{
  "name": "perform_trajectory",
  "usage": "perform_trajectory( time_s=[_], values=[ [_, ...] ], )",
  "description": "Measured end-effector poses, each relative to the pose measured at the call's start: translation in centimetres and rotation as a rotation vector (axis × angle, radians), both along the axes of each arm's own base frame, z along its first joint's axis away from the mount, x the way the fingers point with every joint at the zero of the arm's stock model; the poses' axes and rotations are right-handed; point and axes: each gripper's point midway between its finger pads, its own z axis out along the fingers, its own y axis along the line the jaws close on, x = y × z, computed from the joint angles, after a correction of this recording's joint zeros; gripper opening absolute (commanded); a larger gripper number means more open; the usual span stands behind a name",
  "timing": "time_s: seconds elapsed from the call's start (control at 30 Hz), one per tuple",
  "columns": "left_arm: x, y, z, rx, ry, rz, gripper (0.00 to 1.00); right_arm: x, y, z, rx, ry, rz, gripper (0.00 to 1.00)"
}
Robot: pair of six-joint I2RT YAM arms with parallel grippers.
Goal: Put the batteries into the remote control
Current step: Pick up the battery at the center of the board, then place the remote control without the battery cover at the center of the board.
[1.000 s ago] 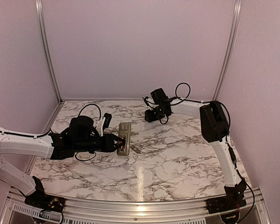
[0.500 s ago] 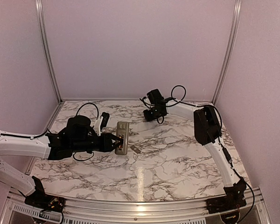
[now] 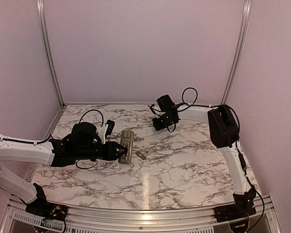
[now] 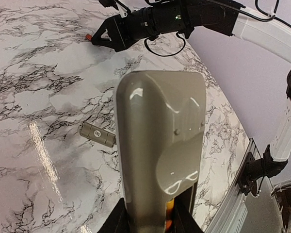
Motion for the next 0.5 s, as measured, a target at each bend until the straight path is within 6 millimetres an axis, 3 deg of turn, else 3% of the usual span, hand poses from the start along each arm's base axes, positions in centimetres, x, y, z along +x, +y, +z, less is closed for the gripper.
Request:
perform_trajectory(
  time_s=[0.1,0.2,0.5],
  values=[
    [-0.9,-0.5,-1.4,0.039,0.017,-0.042,0.18,-2.7,-1.0,0.6,0.011,0.042,0.021,0.00],
    [-2.3,-1.1,-3.4,0.103,0.041,-0.104,0.18,-5.3,-2.0,2.9,0.044,0.055,0.040,0.00],
    [-5.1,-5.1,-8.9,0.311,0.118,-0.296,0.17,-11.7,-3.4,14.9,0.236,-0.091,0.134,0.00]
  ],
)
